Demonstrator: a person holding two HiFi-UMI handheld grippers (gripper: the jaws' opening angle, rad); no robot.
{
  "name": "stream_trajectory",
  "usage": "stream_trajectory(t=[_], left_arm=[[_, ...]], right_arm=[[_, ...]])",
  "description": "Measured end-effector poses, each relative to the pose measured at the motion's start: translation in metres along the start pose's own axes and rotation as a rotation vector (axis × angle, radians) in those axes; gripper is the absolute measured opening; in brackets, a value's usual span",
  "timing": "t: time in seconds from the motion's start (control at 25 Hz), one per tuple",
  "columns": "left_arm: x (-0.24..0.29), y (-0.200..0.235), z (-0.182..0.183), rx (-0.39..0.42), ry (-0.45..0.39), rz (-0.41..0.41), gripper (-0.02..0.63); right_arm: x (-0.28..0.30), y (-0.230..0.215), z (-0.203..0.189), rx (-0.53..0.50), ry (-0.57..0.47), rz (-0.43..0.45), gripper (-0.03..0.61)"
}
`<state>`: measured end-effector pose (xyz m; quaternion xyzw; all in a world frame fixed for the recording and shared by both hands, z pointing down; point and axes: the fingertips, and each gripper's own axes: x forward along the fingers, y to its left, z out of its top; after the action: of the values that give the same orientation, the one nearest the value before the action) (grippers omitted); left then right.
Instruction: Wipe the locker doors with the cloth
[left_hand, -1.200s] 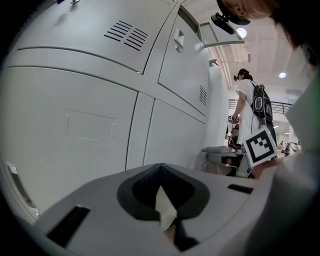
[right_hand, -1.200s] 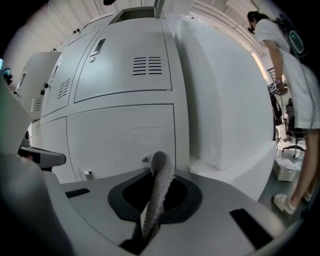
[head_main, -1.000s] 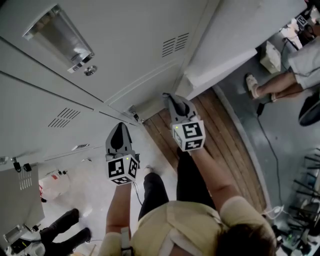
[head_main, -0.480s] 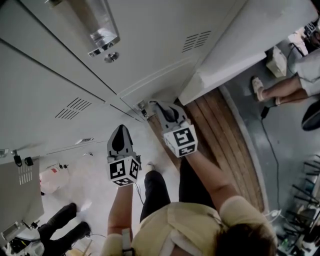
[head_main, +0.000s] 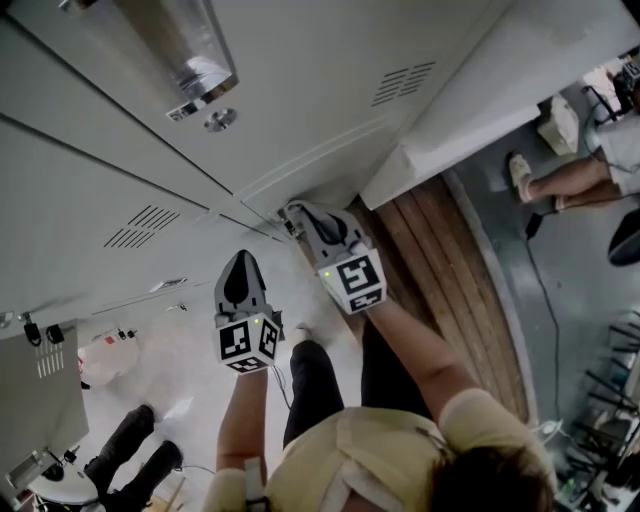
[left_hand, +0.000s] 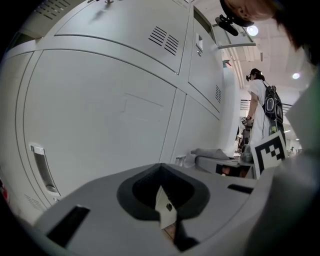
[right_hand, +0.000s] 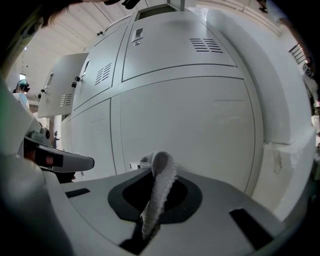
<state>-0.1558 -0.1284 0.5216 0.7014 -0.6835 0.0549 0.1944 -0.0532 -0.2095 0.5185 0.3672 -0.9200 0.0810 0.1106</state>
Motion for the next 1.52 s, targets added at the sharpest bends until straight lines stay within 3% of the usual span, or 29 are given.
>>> stream_trajectory(t=[0.72,1.52], left_arm=[[0.034,-0.033,-0.002,0.013,0.015,-0.045,-0.012],[0.062,-0.062,-0.007,0.028,0.043,-0.102,-0.012]], right_arm=[[-0.007,-0.069,-0.009,0.035,-0.003,-0.120,0.015],[-0.027,-0.160,-0.031,0.122,0.016,-0.426,0.015]])
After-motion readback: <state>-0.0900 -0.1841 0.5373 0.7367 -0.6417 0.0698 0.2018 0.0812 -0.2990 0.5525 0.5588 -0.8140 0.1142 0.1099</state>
